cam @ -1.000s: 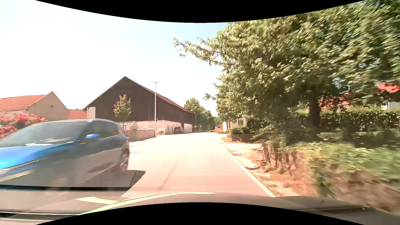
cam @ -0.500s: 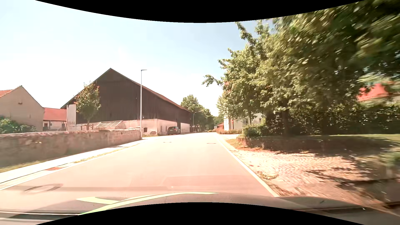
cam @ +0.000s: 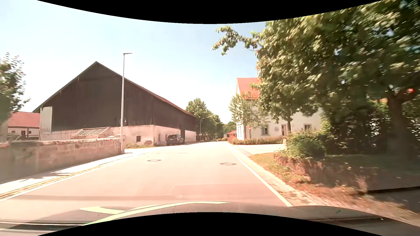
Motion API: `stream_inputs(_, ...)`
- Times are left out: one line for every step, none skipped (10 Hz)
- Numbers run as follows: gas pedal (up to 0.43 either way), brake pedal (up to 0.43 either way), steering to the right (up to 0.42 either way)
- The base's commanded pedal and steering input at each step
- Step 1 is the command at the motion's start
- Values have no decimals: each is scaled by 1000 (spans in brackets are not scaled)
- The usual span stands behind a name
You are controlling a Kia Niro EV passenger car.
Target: Follow the waypoints while adhering to traffic rules and regulations
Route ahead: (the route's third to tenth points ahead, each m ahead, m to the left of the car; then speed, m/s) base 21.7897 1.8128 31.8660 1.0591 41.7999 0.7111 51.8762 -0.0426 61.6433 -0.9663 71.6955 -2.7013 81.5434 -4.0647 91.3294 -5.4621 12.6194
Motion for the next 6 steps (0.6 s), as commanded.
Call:
stream_inputs(0, 0, 9)
stream_inputs(0, 0, 8)
stream_inputs(0, 0, 8)
stream_inputs(0, 0, 8)
stream_inputs(0, 0, 8)
stream_inputs(0, 0, 8)
